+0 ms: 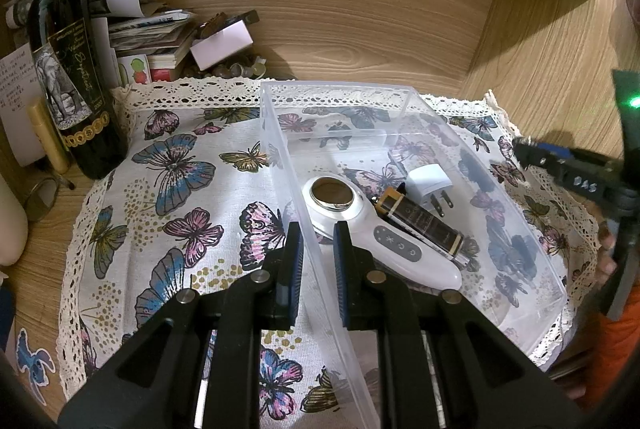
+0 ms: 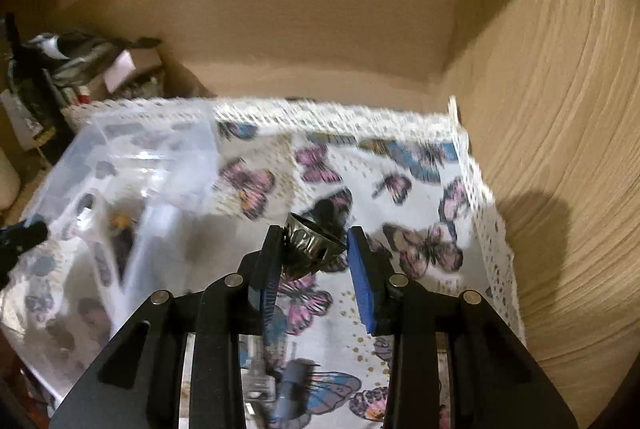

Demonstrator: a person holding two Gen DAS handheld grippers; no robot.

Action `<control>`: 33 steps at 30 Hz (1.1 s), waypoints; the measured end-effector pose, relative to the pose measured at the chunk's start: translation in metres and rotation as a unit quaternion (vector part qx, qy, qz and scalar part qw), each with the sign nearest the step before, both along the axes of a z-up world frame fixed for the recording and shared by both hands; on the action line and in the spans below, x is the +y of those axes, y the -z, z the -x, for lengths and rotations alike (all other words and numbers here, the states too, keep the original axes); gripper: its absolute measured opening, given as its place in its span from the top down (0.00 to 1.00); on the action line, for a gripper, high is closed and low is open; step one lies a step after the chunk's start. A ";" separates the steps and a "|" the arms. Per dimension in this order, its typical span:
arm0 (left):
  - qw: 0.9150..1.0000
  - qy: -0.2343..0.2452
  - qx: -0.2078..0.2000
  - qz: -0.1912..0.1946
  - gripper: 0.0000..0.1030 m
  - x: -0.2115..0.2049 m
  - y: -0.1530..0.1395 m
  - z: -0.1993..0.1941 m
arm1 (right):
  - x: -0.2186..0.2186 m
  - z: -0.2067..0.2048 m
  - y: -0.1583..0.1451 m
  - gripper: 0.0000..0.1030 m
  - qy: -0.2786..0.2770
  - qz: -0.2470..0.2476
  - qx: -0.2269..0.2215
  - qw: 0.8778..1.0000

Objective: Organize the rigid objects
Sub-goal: 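Grasp the dark black object on the cloth with the right tool, then lower the dark object into the clear box onto the tube and release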

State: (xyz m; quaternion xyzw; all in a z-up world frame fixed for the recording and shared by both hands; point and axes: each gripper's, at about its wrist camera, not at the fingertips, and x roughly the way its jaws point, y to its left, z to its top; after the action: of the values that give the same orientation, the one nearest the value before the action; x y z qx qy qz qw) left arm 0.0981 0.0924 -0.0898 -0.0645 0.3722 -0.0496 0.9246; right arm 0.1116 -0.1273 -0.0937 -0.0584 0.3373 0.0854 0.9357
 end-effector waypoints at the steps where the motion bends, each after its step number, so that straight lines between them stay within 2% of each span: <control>1: 1.000 0.000 0.000 0.000 0.87 0.000 0.000 0.000 | 0.004 0.004 -0.005 0.71 -0.007 0.000 -0.007 1.000; 8: 1.000 0.000 0.000 0.000 0.87 0.000 0.000 0.000 | 0.029 0.014 -0.027 0.71 -0.048 0.004 -0.047 0.998; 15: 1.000 0.000 0.000 0.000 0.87 0.000 0.000 0.000 | 0.054 0.025 -0.031 0.71 -0.094 0.000 -0.058 0.994; 22: 1.000 0.000 0.000 0.001 0.87 0.000 0.000 0.000 | 0.085 0.026 -0.016 0.71 -0.143 0.011 -0.030 0.989; 33: 1.000 0.000 0.000 0.000 0.87 -0.001 0.000 0.000 | 0.113 0.011 0.017 0.71 -0.177 0.046 0.035 0.982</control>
State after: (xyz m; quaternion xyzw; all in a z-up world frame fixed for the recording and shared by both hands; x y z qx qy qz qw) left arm 0.0980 0.0919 -0.0898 -0.0645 0.3720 -0.0499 0.9247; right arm 0.1010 -0.0142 -0.1107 -0.1572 0.3576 0.2362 0.8897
